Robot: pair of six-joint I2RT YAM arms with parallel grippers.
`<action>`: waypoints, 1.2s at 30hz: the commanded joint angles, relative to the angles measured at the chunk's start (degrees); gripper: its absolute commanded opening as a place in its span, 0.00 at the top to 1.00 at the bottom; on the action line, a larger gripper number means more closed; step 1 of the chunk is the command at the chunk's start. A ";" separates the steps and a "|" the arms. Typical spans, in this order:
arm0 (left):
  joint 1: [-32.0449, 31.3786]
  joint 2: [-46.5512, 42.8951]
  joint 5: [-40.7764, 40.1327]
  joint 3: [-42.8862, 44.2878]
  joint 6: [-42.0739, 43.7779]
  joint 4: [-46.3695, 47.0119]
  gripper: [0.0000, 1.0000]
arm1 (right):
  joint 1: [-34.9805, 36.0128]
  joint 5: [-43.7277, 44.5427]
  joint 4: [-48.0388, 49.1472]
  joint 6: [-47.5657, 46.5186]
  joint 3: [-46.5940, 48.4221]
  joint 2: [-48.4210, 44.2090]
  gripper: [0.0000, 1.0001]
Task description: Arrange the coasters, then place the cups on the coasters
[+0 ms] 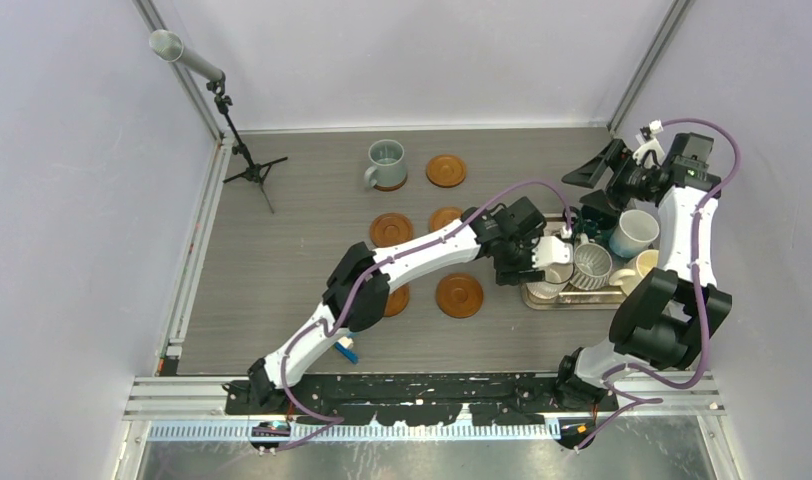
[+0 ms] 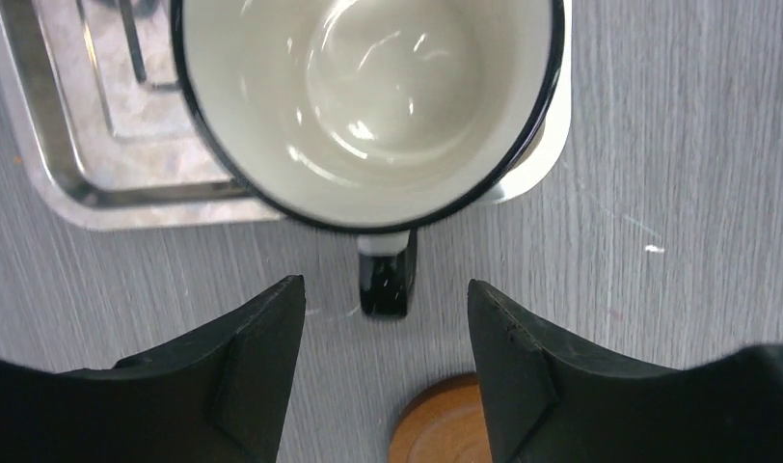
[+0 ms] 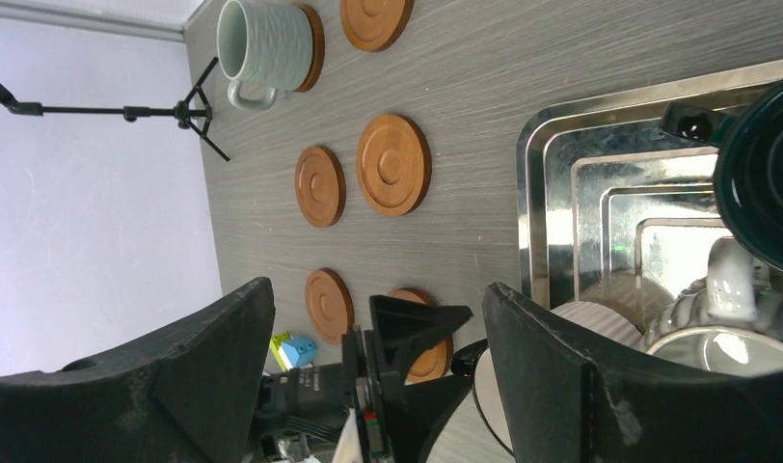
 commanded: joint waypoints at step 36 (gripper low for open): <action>7.03 -25.80 -2.08 -16.83 -17.10 15.71 1.00 | -1.90 -4.61 2.07 1.63 -2.07 -3.60 0.16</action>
